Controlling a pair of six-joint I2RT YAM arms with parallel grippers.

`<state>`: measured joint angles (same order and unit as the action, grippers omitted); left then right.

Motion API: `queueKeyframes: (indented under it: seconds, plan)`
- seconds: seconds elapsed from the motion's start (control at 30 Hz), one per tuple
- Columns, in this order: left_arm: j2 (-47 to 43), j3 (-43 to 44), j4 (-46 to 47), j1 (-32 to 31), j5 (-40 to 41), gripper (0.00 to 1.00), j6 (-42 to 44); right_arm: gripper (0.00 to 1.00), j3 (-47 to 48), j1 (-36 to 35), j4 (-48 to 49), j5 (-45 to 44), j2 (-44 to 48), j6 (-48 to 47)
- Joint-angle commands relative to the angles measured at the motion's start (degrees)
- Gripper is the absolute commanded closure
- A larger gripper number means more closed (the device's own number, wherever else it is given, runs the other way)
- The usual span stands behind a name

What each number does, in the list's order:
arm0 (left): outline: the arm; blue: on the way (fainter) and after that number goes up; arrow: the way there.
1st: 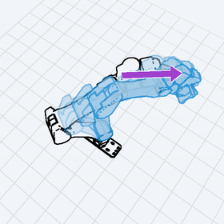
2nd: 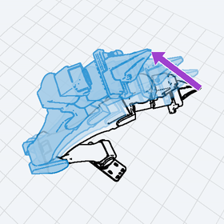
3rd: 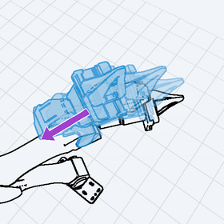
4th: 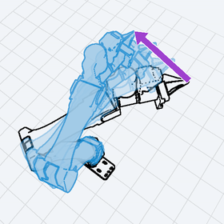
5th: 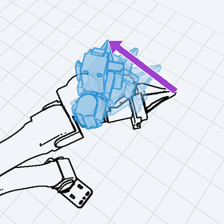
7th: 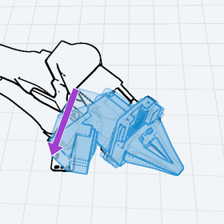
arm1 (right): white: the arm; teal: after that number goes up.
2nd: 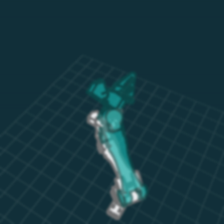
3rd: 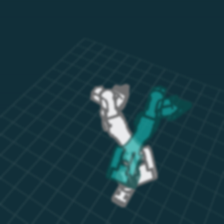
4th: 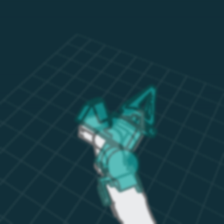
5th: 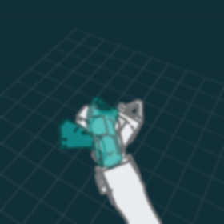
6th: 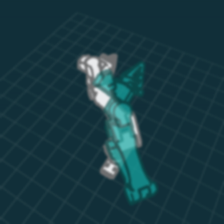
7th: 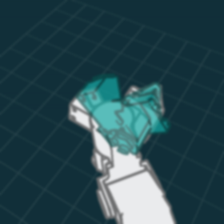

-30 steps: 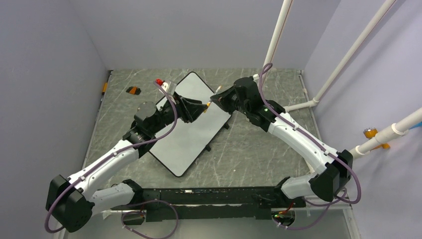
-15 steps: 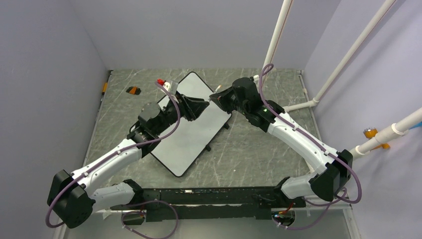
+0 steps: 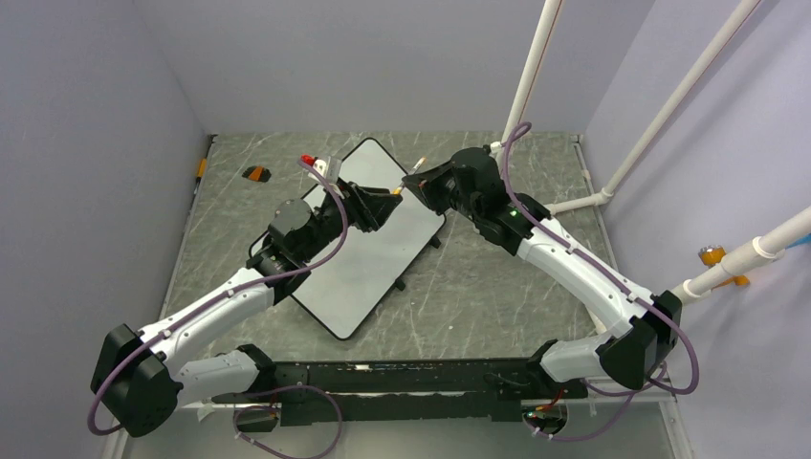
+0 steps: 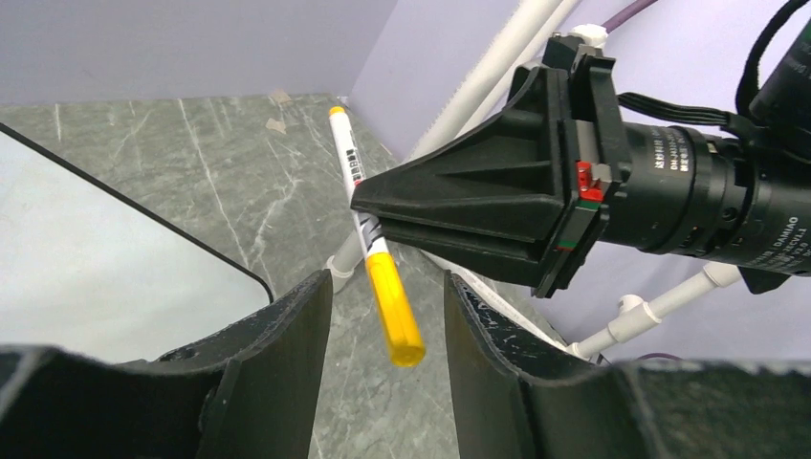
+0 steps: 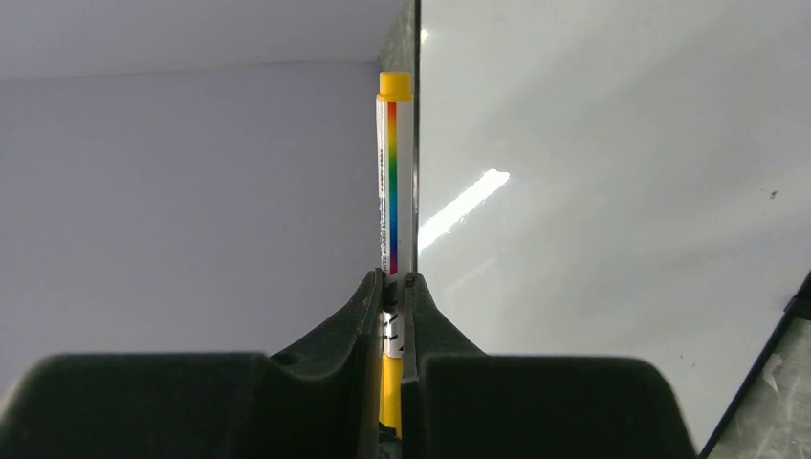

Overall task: Write a sentence on the whiteboard
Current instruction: Pass from the right arm to the left

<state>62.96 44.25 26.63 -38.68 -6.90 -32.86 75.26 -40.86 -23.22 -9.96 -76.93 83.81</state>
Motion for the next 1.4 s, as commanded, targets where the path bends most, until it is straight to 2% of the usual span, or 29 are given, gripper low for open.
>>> queueKeyframes:
  seconds: [0.0,0.47,0.8,0.93,1.17,1.23,1.27,1.3,1.37]
  plan:
    - [0.43,0.35,1.35,-0.35,1.07,0.49,-1.04,1.0,0.3,0.21,3.7,-0.4,2.59,1.0]
    - [1.39,1.04,2.9,-0.85,1.09,0.55,-1.78,1.0,-1.62,0.17,5.43,0.37,2.65,1.66]
    - [1.53,1.62,2.5,-0.82,1.84,0.63,-2.04,1.0,-3.17,0.6,6.47,1.16,2.83,2.13]
    - [1.92,1.98,1.85,-0.86,1.91,0.7,-2.28,1.0,-3.16,0.85,6.18,1.23,3.0,2.0]
    - [2.78,3.04,0.76,-0.82,1.88,0.99,-2.08,1.0,-4.21,1.2,6.42,0.99,3.91,1.62]
    - [2.63,3.16,0.45,-0.83,2.28,1.0,-1.9,1.0,-4.82,1.31,7.48,1.62,4.17,0.3]
    - [2.49,3.24,0.37,-0.87,2.44,1.0,-1.67,0.92,-5.16,1.44,8.62,2.64,4.23,-1.25]
    - [2.37,3.43,0.01,-0.87,2.42,1.0,-1.23,0.78,-5.37,1.67,9.79,3.75,4.32,-3.2]
    - [1.75,4.12,-1.66,-0.87,2.45,1.0,-0.2,0.43,-5.14,1.78,9.98,4.88,4.37,-5.87]
